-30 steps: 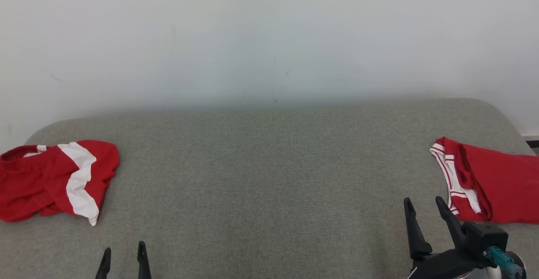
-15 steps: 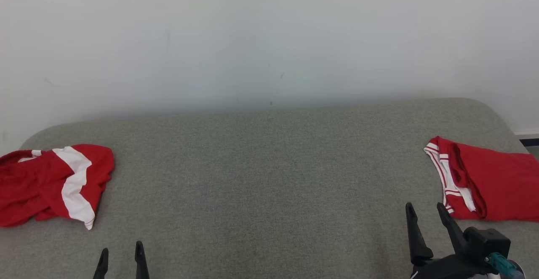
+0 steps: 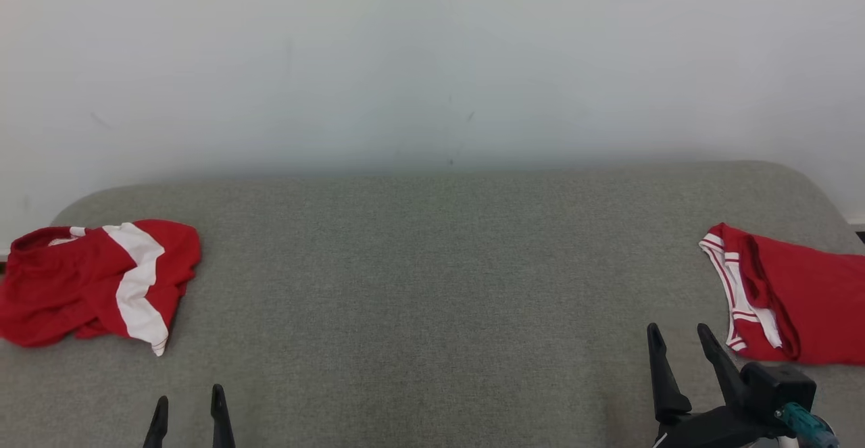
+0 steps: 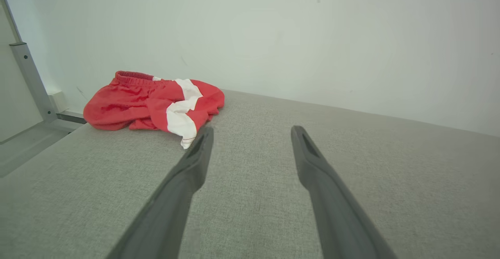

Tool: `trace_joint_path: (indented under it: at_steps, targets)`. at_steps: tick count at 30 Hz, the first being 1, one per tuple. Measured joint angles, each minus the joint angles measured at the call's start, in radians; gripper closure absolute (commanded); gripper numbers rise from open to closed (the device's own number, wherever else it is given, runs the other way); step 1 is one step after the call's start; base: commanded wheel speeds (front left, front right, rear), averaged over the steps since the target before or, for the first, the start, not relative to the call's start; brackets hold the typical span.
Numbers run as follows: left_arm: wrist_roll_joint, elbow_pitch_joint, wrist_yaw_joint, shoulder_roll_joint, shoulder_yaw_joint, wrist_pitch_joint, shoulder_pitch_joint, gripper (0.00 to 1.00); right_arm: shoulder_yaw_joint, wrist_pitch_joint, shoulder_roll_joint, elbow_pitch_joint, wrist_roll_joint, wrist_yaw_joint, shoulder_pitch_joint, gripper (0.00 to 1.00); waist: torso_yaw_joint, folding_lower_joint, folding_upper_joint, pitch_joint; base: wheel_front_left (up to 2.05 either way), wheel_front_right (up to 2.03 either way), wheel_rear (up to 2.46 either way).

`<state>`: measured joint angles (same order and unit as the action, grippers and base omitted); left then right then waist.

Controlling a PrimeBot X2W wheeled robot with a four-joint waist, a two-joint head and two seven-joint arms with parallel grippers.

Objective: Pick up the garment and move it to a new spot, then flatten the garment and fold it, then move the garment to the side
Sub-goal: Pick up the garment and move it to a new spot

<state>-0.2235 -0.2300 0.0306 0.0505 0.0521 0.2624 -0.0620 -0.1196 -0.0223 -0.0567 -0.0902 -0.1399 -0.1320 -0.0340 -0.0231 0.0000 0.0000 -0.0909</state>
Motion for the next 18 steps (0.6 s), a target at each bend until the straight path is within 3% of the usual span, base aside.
trace_joint_path:
  at_steps: [8, 18]
  targets:
    - [0.012, 0.002, 0.006, 0.0, 0.01, 0.0, -0.009, 0.0, 0.021, -0.004, 0.001, -0.014, -0.014, 0.0, -0.008, 0.0, 0.075, -0.0001, 0.0, 0.001, 0.0, 0.0, 0.0]
    - [0.037, 0.027, 0.004, 0.003, 0.022, 0.0, -0.041, 0.0, 0.083, -0.028, 0.002, -0.051, -0.032, 0.0, 0.009, 0.0, 0.223, 0.0, 0.0, 0.002, 0.0, 0.0, 0.0]
